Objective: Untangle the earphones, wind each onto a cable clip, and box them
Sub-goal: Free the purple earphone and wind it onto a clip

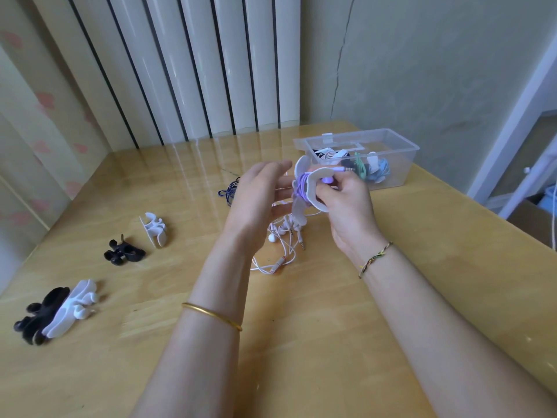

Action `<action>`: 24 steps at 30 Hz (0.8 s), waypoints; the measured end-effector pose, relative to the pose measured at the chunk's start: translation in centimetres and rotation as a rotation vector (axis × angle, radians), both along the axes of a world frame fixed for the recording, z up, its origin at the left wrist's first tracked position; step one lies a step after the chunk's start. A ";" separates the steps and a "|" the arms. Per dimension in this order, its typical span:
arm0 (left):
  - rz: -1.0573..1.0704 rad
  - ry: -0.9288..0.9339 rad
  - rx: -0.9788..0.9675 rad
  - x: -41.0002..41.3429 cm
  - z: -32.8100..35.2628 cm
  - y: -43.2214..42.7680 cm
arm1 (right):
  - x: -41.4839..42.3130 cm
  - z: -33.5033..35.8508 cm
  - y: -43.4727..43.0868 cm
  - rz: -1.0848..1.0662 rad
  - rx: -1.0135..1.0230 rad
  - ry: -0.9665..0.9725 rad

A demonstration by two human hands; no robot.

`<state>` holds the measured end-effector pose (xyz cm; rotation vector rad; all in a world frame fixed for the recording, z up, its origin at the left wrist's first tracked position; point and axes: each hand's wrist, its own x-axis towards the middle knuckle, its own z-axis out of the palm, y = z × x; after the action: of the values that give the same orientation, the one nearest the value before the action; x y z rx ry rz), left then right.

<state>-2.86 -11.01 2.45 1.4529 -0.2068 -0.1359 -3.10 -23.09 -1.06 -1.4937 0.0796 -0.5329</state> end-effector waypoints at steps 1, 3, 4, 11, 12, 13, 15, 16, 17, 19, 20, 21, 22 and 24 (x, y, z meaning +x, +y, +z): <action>-0.019 -0.022 0.045 0.0 0.0 0.0 | -0.1 0.1 0.0 -0.014 -0.061 -0.004; -0.038 -0.076 0.122 -0.1 -0.3 -0.1 | -0.4 0.4 -0.2 -0.016 -0.114 -0.036; -0.040 -0.082 0.123 -0.1 -0.5 -0.1 | -0.5 0.5 -0.4 -0.005 -0.114 -0.056; -0.063 0.018 0.094 0.2 -0.9 -0.3 | -1.5 1.4 -1.3 0.151 -0.036 -0.029; -0.085 0.034 0.096 0.3 -1.0 -0.3 | -1.6 1.4 -1.3 0.137 -0.035 -0.037; -0.106 0.045 0.107 0.2 -1.0 -0.4 | -1.6 1.4 -1.3 0.108 -0.062 -0.049; -0.133 0.061 0.108 0.2 -1.1 -0.5 | -1.6 1.4 -1.4 0.063 -0.161 -0.080; -0.140 0.067 0.090 0.2 -1.1 -0.5 | -1.7 1.4 -1.5 0.064 -0.188 -0.093; -0.144 0.077 0.064 0.3 -1.2 -0.5 | -1.7 1.5 -1.6 0.078 -0.188 -0.099; -0.147 0.089 0.030 0.4 -1.2 -0.3 | -1.9 1.7 -1.6 0.116 -0.167 -0.116; -0.148 0.088 0.038 0.5 -1.3 -0.2 | -1.9 1.7 -1.5 0.115 -0.182 -0.135; -0.156 0.083 0.055 0.5 -1.2 -0.2 | -1.9 1.7 -1.5 0.097 -0.216 -0.154; -0.167 0.077 0.073 0.4 -1.2 -0.2 | -1.7 1.6 -1.3 0.075 -0.249 -0.161; -0.179 0.061 0.098 0.4 -1.2 -0.2 | -1.6 1.5 -1.2 0.050 -0.248 -0.142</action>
<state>-2.49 -11.25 1.23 1.5244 -0.2835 -0.3395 -4.67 -24.27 0.44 -1.6891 -0.1395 -0.6234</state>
